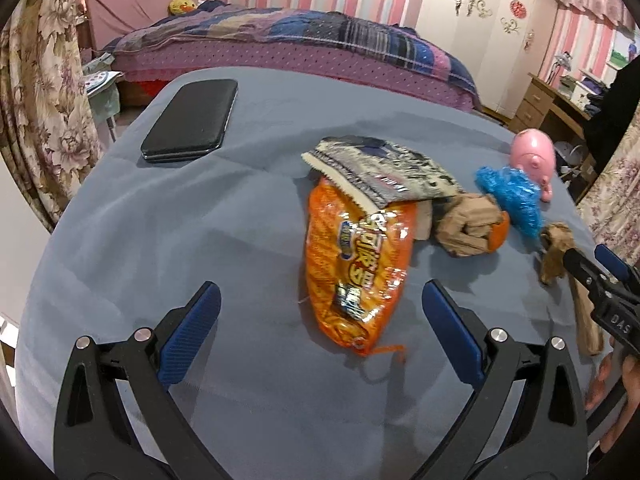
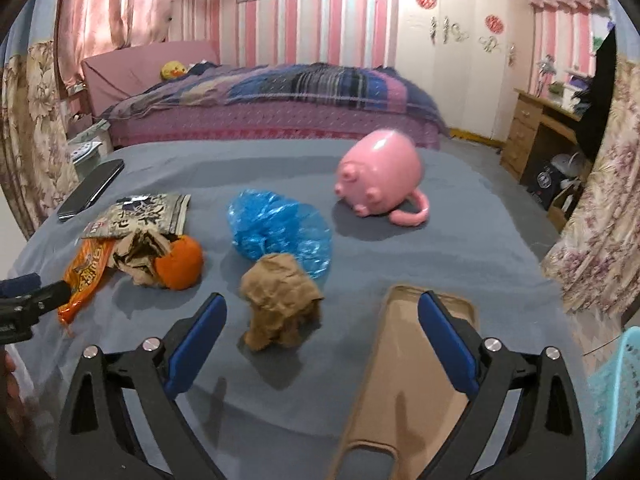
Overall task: Collect trash
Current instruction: 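Grasp the orange snack bag with the left tool while the right grasps the brown paper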
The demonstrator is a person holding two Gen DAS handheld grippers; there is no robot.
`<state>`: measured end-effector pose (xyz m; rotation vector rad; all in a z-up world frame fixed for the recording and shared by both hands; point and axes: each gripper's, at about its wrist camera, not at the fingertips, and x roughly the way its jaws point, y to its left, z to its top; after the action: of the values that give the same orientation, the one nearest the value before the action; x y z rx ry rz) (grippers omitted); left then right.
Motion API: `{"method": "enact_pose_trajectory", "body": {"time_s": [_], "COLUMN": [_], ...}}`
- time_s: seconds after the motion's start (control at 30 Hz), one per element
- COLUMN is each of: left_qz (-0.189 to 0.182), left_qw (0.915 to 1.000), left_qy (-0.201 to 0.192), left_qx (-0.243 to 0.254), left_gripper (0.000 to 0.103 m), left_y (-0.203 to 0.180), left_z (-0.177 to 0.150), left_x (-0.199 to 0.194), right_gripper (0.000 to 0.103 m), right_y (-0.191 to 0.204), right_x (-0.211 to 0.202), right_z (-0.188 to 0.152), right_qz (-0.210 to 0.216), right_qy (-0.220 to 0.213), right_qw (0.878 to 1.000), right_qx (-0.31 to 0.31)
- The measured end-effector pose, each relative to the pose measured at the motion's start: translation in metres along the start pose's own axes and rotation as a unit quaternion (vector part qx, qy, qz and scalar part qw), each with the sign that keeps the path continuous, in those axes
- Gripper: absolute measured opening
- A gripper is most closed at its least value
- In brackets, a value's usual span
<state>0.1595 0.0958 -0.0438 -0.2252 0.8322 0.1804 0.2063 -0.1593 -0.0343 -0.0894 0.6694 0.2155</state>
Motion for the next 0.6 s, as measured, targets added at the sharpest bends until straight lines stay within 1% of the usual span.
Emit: {"method": "enact_pose_trajectory", "body": {"time_s": [0.07, 0.1, 0.17, 0.2, 0.23, 0.27, 0.3, 0.33, 0.37, 0.4, 0.43, 0.47, 0.5, 0.53, 0.6], "left_qz": [0.010, 0.011, 0.007, 0.005, 0.004, 0.004, 0.004, 0.001, -0.003, -0.006, -0.002, -0.001, -0.004, -0.007, -0.007], "left_qw": [0.9999, 0.9999, 0.9999, 0.9999, 0.9998, 0.9998, 0.9998, 0.9999, 0.9998, 0.9998, 0.9998, 0.9999, 0.9999, 0.9999, 0.9999], "left_qy": [0.005, 0.007, 0.011, 0.016, 0.020, 0.020, 0.017, 0.012, 0.011, 0.011, 0.011, 0.011, 0.013, 0.014, 0.012], "left_qx": [0.003, 0.005, 0.004, 0.002, 0.000, -0.003, -0.006, -0.011, -0.014, -0.015, -0.015, -0.013, -0.008, -0.004, 0.002], "left_gripper": [0.097, 0.097, 0.097, 0.097, 0.093, 0.086, 0.083, 0.071, 0.057, 0.052, 0.043, 0.029, 0.020, 0.014, 0.013], "left_y": [-0.002, -0.001, -0.002, -0.002, -0.001, 0.001, 0.003, 0.005, 0.005, 0.007, 0.007, 0.007, 0.004, 0.003, 0.000], "left_z": [0.003, 0.005, 0.007, 0.008, 0.008, 0.008, 0.008, 0.008, 0.008, 0.008, 0.007, 0.007, 0.006, 0.006, 0.004], "left_x": [0.007, 0.011, 0.017, 0.020, 0.023, 0.023, 0.023, 0.020, 0.020, 0.020, 0.019, 0.018, 0.017, 0.016, 0.010], "right_gripper": [0.070, 0.066, 0.050, 0.045, 0.033, 0.027, 0.027, 0.027, 0.026, 0.026, 0.026, 0.026, 0.026, 0.026, 0.026], "right_y": [0.002, 0.002, 0.002, 0.001, 0.002, 0.002, 0.002, 0.001, 0.001, 0.000, 0.000, 0.000, 0.001, 0.001, 0.000], "right_x": [0.006, 0.009, 0.014, 0.016, 0.017, 0.017, 0.016, 0.014, 0.012, 0.011, 0.009, 0.006, 0.003, 0.001, -0.006], "right_z": [0.000, 0.000, 0.000, 0.000, 0.000, 0.000, 0.000, 0.000, 0.000, 0.000, 0.001, 0.001, 0.001, 0.001, 0.002], "right_qz": [0.009, 0.016, 0.028, 0.040, 0.048, 0.057, 0.062, 0.065, 0.067, 0.068, 0.070, 0.069, 0.065, 0.062, 0.057], "right_qy": [0.009, 0.016, 0.023, 0.024, 0.025, 0.025, 0.022, 0.016, 0.011, 0.008, 0.005, 0.001, -0.004, -0.008, -0.014], "right_qw": [1.000, 1.000, 0.999, 0.999, 0.999, 0.998, 0.998, 0.998, 0.998, 0.998, 0.997, 0.998, 0.998, 0.998, 0.998], "right_qx": [-0.001, -0.001, 0.004, 0.005, 0.005, 0.005, 0.007, 0.009, 0.012, 0.013, 0.014, 0.013, 0.008, 0.002, -0.006]}}
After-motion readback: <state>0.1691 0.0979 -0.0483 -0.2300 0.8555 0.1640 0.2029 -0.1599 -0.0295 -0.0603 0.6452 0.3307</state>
